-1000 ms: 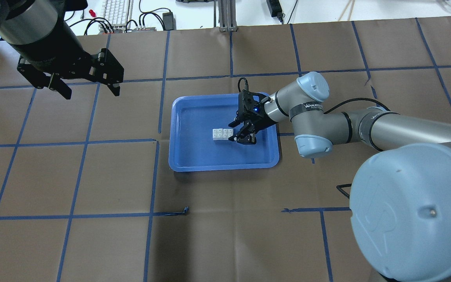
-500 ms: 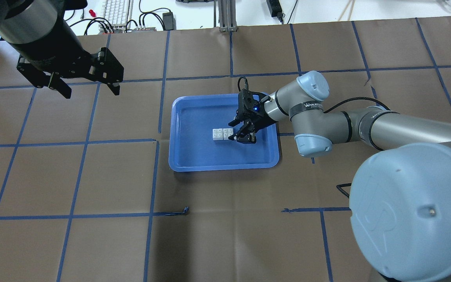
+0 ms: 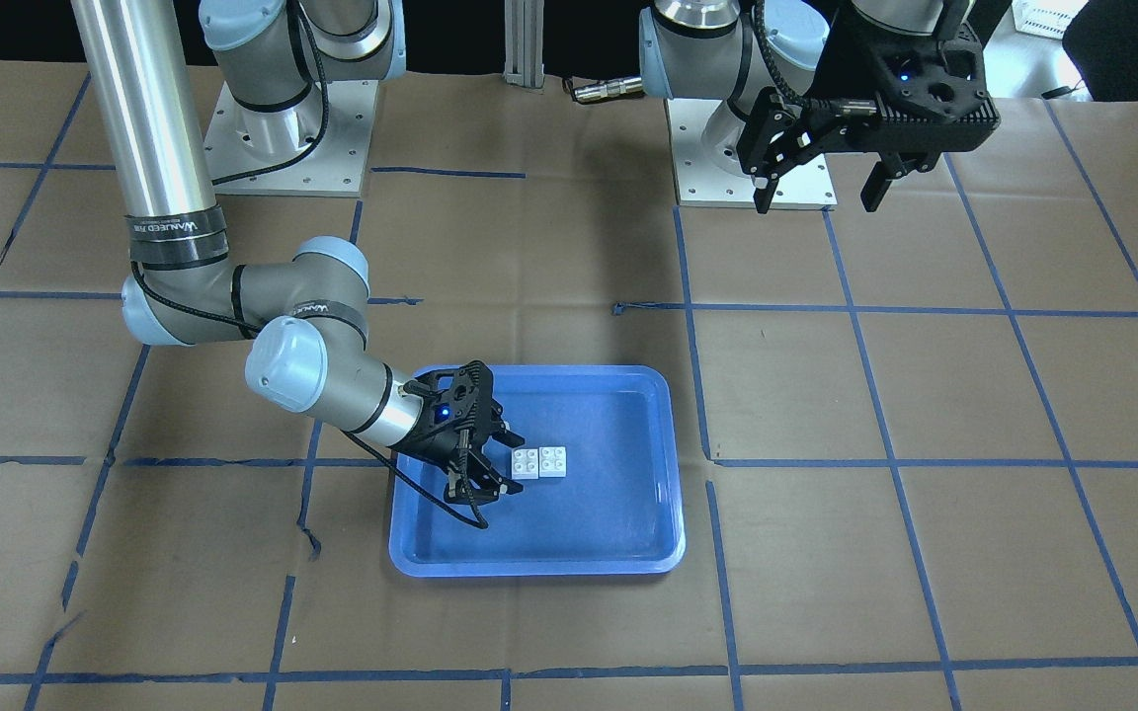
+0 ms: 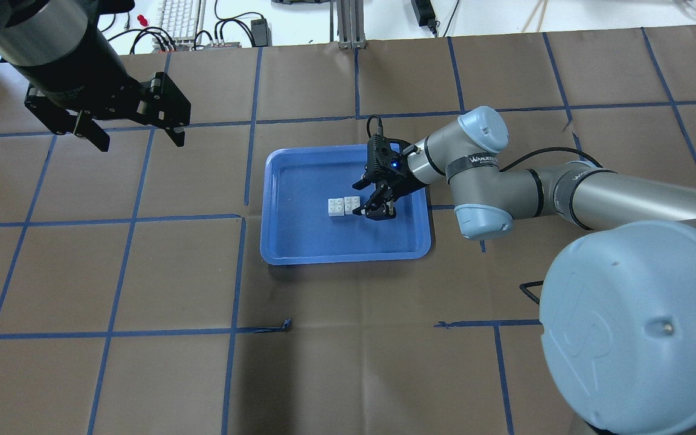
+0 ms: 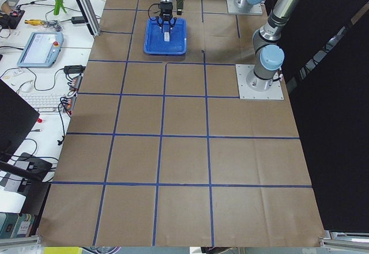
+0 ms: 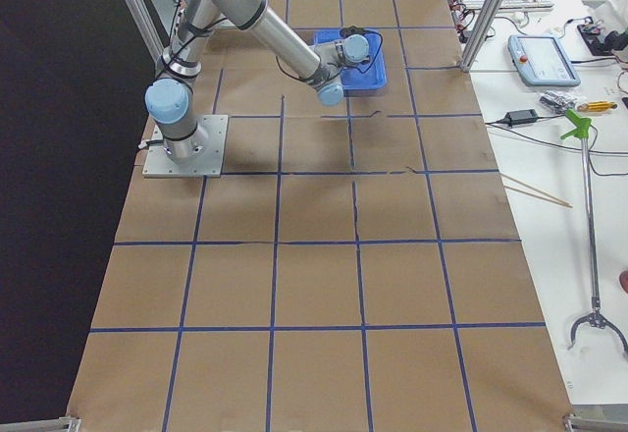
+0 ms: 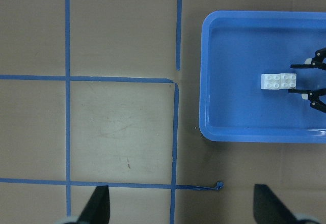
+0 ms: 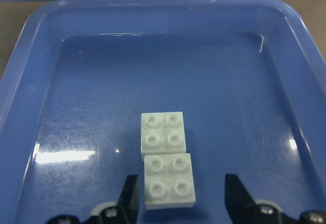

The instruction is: Assemble white blocks and place on blue tray

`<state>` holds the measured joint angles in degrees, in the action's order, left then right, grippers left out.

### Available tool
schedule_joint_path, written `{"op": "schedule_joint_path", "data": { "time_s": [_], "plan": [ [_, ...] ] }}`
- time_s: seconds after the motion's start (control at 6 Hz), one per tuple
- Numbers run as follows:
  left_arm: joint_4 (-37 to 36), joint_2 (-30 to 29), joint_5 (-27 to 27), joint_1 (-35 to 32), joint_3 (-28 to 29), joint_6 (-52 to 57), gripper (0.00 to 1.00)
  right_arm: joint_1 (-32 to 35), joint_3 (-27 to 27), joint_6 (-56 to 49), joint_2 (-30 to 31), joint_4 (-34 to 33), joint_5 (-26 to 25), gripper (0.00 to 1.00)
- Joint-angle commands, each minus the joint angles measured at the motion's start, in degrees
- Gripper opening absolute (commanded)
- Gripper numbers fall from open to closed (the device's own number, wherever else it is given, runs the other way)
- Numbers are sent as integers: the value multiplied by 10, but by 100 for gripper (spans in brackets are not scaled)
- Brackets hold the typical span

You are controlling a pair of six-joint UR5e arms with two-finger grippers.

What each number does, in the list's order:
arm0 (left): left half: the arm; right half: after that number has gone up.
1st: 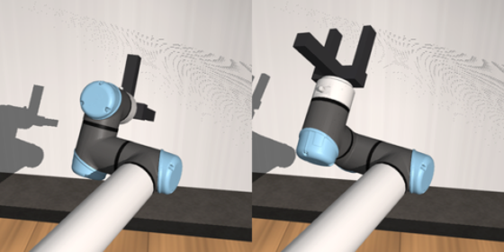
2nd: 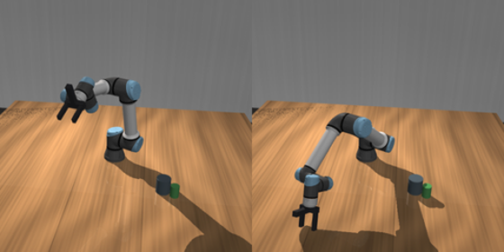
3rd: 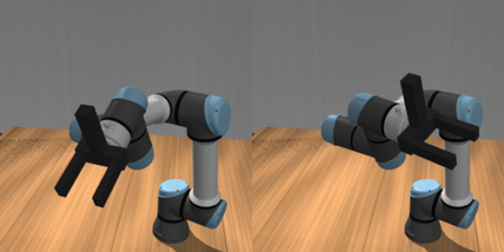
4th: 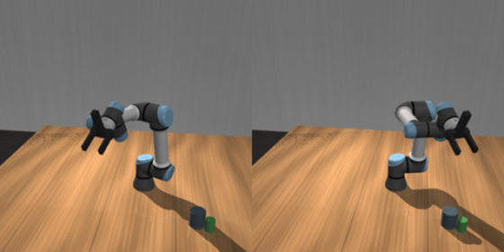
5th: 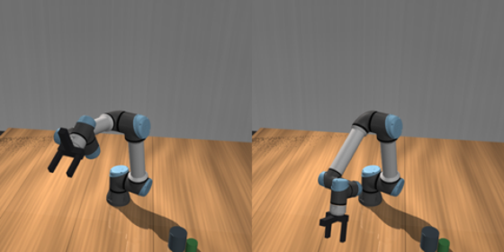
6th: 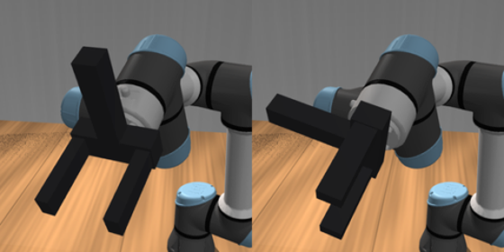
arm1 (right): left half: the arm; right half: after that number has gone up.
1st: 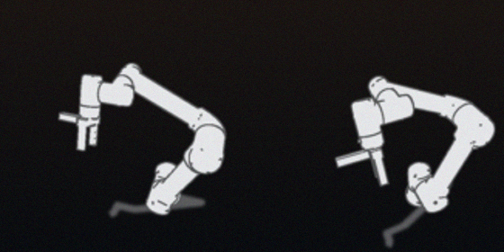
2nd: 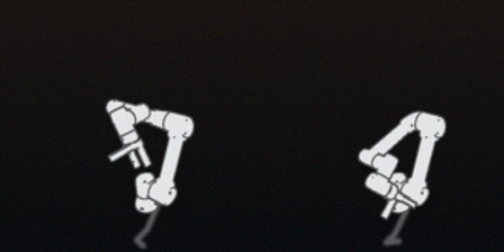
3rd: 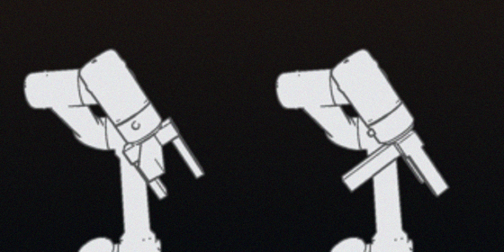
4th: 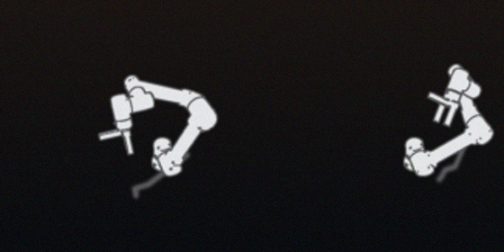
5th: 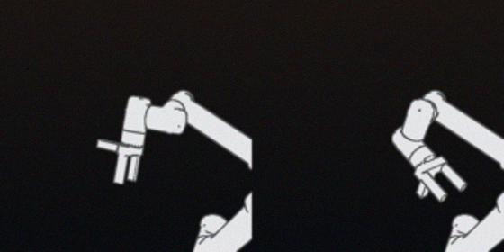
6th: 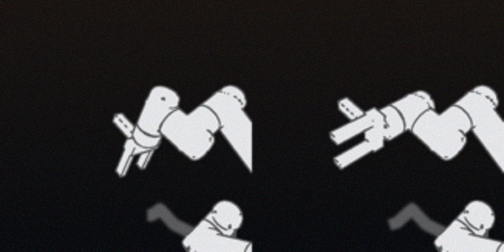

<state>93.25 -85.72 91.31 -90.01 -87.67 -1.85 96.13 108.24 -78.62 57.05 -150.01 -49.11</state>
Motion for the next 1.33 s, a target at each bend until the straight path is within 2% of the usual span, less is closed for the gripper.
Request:
{"op": "schedule_joint_path", "data": {
  "time_s": [0.0, 0.17, 0.33, 0.67, 0.83, 1.17],
  "plan": [
    [1, 2, 0, 0, 0, 0, 99, -2, -33, 75, 23, 10, -12, 100],
    [1, 2, 0, -2, 0, 0, 99, -2, -50, 106, 55, 55, -49, 100],
    [1, 2, 0, -2, 0, 0, 99, -6, -58, 122, 105, 133, -82, 100],
    [1, 3, 0, -2, 1, 0, 99, -23, -86, 227, 210, 315, -220, 100],
    [1, 5, 0, -3, -1, 0, 99, -44, -107, 289, 239, 386, -264, 100],
    [0, 3, -1, -3, -2, 1, 99, -67, -181, 569, 277, 551, -360, 100]
  ]
}}
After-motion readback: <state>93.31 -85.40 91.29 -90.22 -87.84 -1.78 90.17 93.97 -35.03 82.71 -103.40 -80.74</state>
